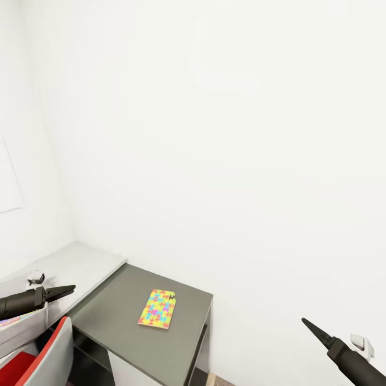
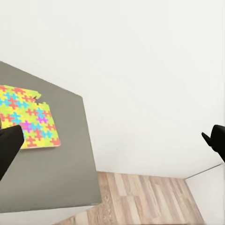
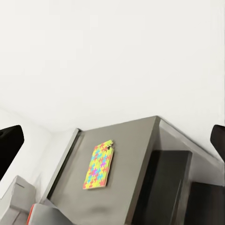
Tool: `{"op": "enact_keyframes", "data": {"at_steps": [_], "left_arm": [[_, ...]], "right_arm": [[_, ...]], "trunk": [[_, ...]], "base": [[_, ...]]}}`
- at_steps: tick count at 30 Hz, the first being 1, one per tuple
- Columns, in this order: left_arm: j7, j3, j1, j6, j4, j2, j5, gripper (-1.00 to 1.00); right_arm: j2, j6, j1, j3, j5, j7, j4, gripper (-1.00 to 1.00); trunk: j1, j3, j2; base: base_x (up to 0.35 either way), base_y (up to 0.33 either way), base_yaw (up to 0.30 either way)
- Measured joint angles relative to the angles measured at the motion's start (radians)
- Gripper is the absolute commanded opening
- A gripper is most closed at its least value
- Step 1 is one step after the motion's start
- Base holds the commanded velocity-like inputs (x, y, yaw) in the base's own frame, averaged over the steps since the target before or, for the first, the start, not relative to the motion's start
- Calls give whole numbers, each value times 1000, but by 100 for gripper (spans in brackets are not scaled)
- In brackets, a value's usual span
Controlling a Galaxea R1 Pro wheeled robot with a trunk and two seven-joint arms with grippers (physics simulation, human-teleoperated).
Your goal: Put all the toys in the child's room - the three board games (two on the bed and one on the table), the two jigsaw puzzles on the table, and the tennis ball on the table - inside the toy box on the table in the child's room.
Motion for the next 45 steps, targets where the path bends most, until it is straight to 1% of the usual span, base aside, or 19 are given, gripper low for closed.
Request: {"op": "enact_keyframes", "data": {"at_steps": [8, 13, 21, 31, 36, 45], "left_arm": [[0, 0, 0, 0, 0, 0, -1, 100], [0, 0, 0, 0, 0, 1, -1, 100], [0, 2, 0, 1, 0, 2, -1, 100], [0, 2, 0, 1, 0, 4, -1, 100], [0, 3, 0, 1, 0, 5, -1, 100], [0, 3, 0, 2, 0, 6, -1, 100]], "right_arm": [[-2, 6, -2, 0, -2, -1, 0, 100], [-3, 29, -3, 0, -2, -1, 0, 100], [-3, 80, -28, 0, -2, -3, 0, 100], [-2, 94, -36, 0, -2, -2, 3, 100], [-3, 94, -37, 0, -2, -1, 15, 100], [-4, 94, -37, -1, -2, 1, 32, 100]], "trunk": [[0, -10, 0], [0, -17, 0], [0, -30, 0], [0, -46, 0], [0, -51, 0], [0, -52, 0]], "base": [[0, -79, -190], [0, -15, -138], [0, -3, -43], [0, 0, -55], [0, 20, -200], [0, 88, -264]]}}
